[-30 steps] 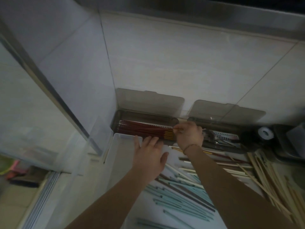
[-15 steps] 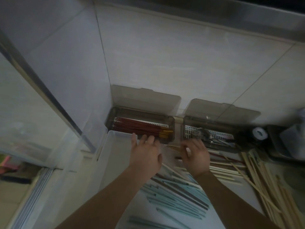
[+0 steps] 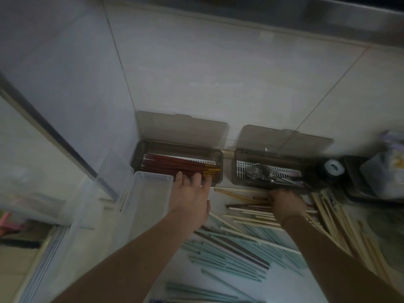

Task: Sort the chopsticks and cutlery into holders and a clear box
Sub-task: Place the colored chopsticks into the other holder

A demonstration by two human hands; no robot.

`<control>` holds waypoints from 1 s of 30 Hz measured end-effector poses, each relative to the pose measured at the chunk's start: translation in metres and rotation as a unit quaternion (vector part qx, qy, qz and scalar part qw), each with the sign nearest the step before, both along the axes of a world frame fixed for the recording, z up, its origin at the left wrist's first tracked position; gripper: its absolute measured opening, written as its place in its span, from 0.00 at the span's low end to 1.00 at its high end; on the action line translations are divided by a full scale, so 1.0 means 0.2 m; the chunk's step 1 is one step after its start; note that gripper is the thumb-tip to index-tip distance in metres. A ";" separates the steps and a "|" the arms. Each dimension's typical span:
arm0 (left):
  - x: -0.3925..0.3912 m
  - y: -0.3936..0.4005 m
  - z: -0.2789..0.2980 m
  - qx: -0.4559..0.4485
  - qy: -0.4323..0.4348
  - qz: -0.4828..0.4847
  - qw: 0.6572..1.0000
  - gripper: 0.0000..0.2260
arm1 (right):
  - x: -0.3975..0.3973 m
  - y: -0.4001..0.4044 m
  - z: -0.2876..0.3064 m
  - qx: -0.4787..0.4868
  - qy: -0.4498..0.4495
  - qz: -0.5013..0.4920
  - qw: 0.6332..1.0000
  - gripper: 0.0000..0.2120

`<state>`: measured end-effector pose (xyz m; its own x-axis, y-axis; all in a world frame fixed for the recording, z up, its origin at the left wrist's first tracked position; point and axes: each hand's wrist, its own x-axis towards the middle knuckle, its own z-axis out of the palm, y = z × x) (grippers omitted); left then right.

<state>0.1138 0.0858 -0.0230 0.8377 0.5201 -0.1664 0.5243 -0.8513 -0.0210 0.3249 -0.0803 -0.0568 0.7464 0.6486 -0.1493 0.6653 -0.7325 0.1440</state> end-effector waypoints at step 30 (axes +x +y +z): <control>0.14 0.41 0.05 -0.186 0.060 -0.049 0.980 0.22 | -0.23 0.14 0.59 0.672 0.317 0.001 0.669 0.13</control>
